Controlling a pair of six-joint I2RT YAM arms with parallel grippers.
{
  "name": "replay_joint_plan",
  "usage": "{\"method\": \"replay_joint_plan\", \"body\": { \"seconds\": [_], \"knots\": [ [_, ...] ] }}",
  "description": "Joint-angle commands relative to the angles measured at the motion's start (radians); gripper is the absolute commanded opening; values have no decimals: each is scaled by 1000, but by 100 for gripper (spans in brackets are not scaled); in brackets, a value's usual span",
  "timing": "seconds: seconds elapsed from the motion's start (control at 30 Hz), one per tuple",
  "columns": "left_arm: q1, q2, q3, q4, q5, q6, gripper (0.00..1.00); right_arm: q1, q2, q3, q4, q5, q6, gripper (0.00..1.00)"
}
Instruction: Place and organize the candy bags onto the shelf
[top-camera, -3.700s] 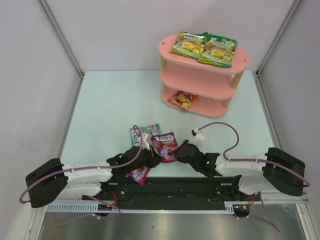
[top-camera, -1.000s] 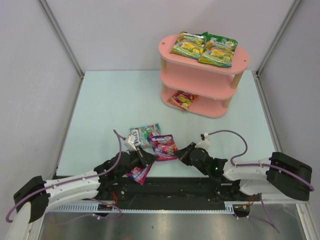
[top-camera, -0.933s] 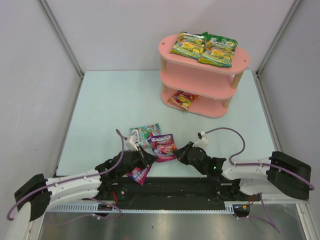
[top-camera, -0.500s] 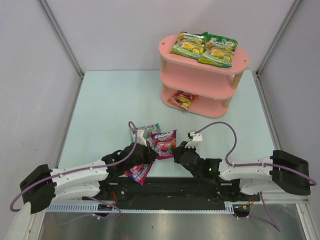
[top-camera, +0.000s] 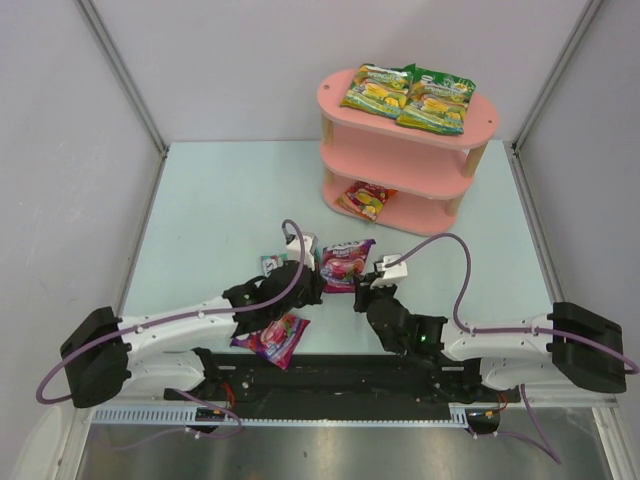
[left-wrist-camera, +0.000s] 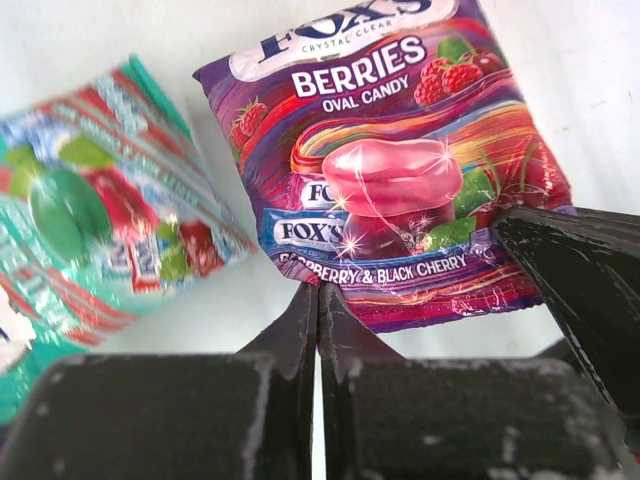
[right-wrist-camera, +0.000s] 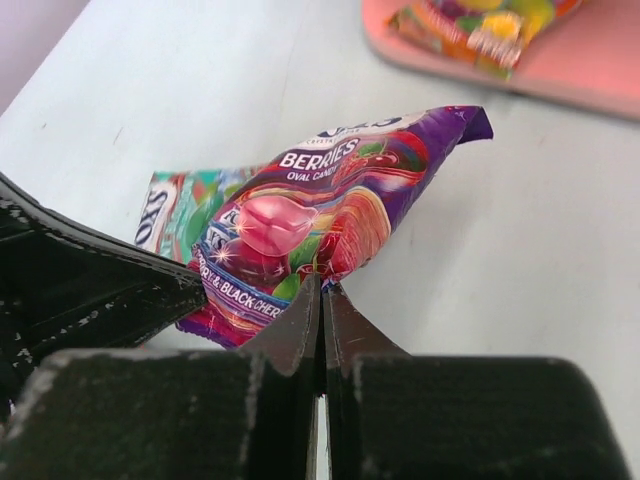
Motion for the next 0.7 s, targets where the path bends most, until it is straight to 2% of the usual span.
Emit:
{"method": "replay_joint_plan", "body": {
  "seconds": [0.0,0.13,0.47,0.67],
  "knots": [
    [-6,36,127,54,-52,94,0,-27,3,35,236,62,-223,0],
    [-5,53,183,48,-71,138,0,-55,15,35,346,36,-382,0],
    [21,56,312,56,-89,224,0,-159,47,43,622,-61,-605,0],
    [90,107,384,91,-23,261,0,-236,77,104,601,-127,-598,0]
  ]
}}
